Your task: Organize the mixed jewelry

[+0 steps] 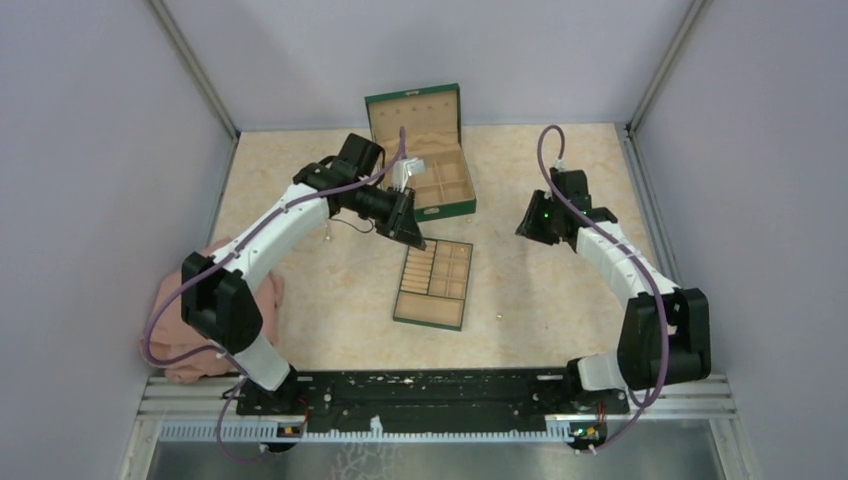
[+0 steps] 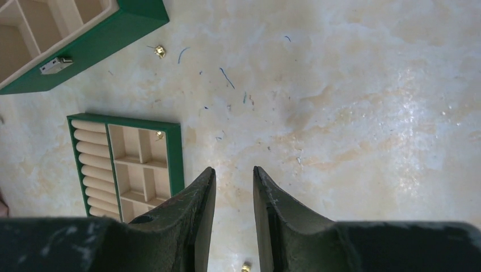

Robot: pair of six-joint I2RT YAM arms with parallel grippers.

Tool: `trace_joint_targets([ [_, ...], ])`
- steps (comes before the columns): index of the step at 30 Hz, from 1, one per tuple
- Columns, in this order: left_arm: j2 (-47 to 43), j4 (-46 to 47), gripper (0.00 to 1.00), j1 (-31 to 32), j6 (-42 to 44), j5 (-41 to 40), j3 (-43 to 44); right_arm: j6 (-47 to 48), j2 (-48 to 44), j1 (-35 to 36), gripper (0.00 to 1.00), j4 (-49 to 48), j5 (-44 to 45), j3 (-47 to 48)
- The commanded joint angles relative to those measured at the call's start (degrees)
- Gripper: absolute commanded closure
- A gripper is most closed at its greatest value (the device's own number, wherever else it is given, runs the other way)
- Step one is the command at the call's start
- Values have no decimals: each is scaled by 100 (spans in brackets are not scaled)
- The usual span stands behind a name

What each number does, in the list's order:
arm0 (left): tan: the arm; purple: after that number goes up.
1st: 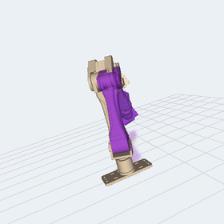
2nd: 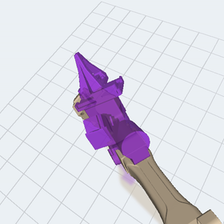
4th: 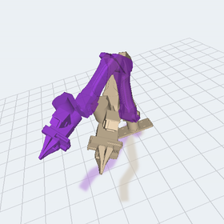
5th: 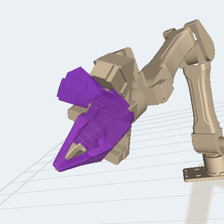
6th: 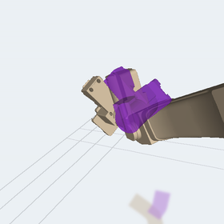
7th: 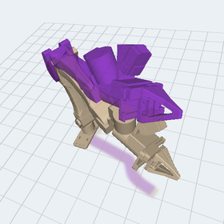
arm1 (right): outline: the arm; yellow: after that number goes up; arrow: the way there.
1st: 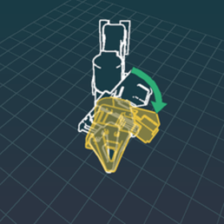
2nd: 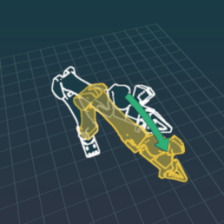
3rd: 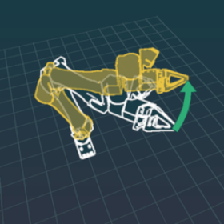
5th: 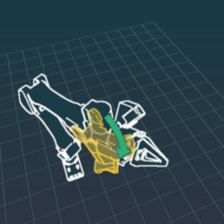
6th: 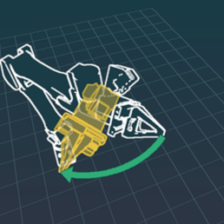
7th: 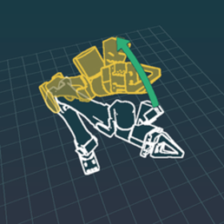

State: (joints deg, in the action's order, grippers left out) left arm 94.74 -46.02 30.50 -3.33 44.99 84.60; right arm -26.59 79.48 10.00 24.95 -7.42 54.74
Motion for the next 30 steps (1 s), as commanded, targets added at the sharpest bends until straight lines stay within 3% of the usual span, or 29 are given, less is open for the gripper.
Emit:
trace_joint_targets([
  [1, 49, 210, 87, 14, 190, 1511, 232, 169, -363, -68, 69, -138, -31, -76],
  [7, 139, 605, 86, 13, 13, 2112, 181, 266, -513, -68, 69, -96, 126, -141],
  [12, 305, 688, 86, 14, -146, 1964, 286, 285, -519, -68, 69, -118, 120, -180],
  [14, 386, 662, 89, 12, -362, 1252, 349, 299, -503, -68, 69, -122, 106, -190],
  [16, 529, 464, 87, 23, -625, -142, 483, 339, -500, -68, 69, -156, 109, -211],
  [18, 636, 472, 84, 58, -890, -1007, 507, 381, -450, -68, 69, -164, 153, -222],
  [23, 852, 917, 84, 606, -1420, -2758, 336, 468, -343, -68, 69, -98, 219, -96],
  [25, 1084, 919, 84, 853, -1551, -3311, 335, 478, -305, -68, 69, -93, 223, -44],
  [30, 1334, 1497, 85, 1180, -1746, -3807, -8, 461, -252, -66, 69, -49, 207, 40],
])
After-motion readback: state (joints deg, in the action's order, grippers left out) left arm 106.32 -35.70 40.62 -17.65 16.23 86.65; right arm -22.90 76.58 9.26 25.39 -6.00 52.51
